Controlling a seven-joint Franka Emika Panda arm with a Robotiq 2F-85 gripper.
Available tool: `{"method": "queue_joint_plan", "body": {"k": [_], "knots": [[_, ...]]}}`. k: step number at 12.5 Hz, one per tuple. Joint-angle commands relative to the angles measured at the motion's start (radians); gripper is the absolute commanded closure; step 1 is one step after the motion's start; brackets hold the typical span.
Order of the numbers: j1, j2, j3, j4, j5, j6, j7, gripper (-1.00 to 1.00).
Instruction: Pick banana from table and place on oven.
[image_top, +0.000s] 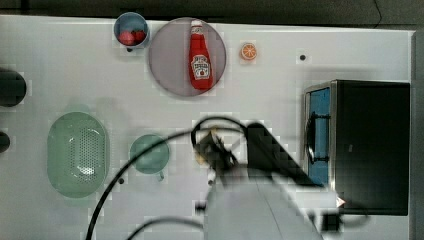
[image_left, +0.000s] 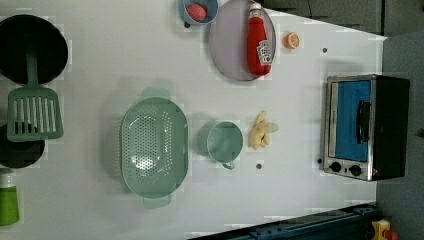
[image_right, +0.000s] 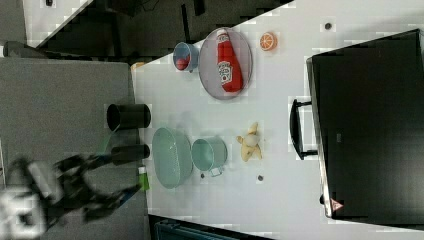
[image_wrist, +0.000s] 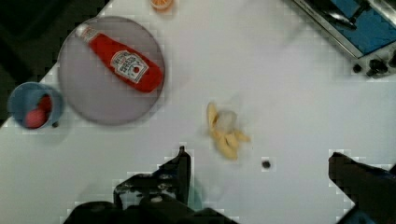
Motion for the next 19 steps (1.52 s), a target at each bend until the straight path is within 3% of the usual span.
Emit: {"method": "queue_joint_plan", "body": {"k": [1,11,19], "knots": [[0.000,0.167,0.024,-0.133,0.010,0.127,-0.027,-1.00],[0.002,0.583,0.046,-0.305,0.011,0.662,-0.027,-1.00],[0.003,0.784,0.092,-0.347,0.011,0.892,-0.027,-1.00]]}}
